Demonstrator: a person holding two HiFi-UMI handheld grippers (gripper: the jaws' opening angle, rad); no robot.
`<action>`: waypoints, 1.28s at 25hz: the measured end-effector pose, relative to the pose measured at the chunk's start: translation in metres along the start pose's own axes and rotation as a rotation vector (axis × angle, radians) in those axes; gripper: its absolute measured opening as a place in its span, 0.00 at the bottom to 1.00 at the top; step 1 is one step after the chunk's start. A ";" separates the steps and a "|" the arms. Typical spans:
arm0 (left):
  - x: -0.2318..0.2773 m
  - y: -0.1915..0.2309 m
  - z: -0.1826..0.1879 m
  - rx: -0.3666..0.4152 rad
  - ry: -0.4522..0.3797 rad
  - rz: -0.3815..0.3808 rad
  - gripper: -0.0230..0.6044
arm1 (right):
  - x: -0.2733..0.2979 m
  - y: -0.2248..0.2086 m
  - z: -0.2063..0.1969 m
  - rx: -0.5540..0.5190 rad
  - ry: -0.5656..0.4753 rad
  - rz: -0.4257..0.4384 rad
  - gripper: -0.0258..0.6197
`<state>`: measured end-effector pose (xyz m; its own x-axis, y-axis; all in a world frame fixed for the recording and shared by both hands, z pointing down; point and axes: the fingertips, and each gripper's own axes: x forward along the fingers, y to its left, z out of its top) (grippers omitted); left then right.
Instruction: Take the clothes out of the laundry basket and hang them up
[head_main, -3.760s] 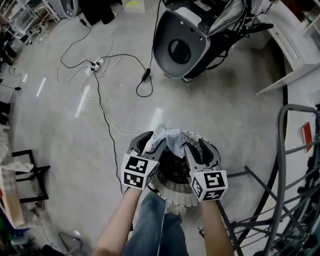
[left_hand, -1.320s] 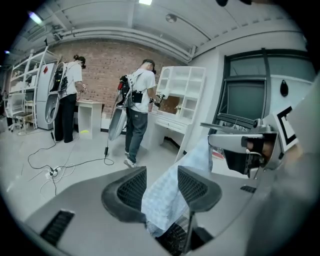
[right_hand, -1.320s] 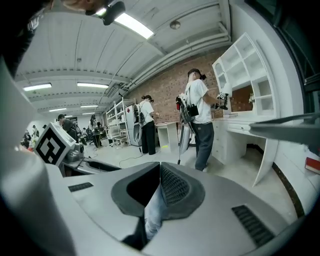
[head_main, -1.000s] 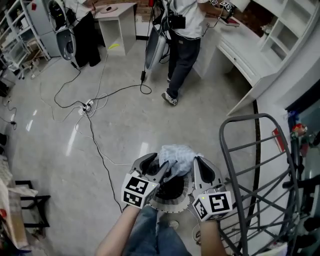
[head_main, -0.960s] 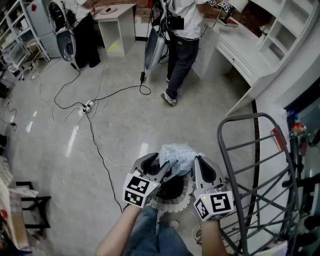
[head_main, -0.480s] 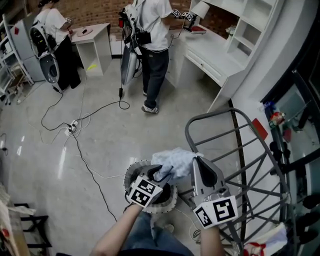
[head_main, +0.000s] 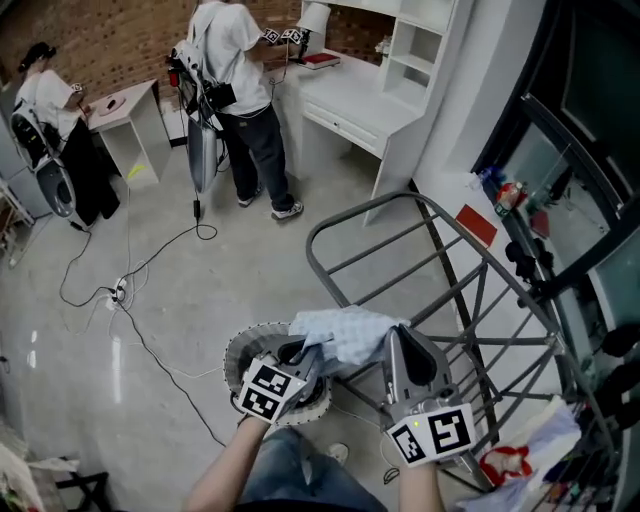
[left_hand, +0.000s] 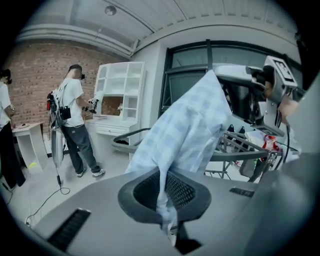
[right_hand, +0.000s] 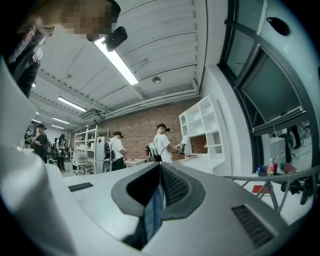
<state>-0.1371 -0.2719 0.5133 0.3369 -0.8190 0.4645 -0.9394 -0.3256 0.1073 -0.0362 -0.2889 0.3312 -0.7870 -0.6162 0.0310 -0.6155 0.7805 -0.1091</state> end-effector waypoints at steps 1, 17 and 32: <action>-0.003 -0.006 0.006 0.006 -0.011 -0.006 0.08 | -0.011 -0.005 0.000 0.002 -0.002 -0.022 0.05; 0.004 -0.191 0.167 0.144 -0.269 -0.280 0.08 | -0.206 -0.127 0.024 -0.063 -0.024 -0.433 0.06; 0.049 -0.301 0.193 0.203 -0.270 -0.358 0.08 | -0.307 -0.194 0.028 -0.079 -0.008 -0.601 0.06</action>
<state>0.1742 -0.3055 0.3348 0.6658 -0.7235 0.1822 -0.7395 -0.6723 0.0327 0.3265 -0.2542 0.3153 -0.3005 -0.9520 0.0572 -0.9536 0.3010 -0.0008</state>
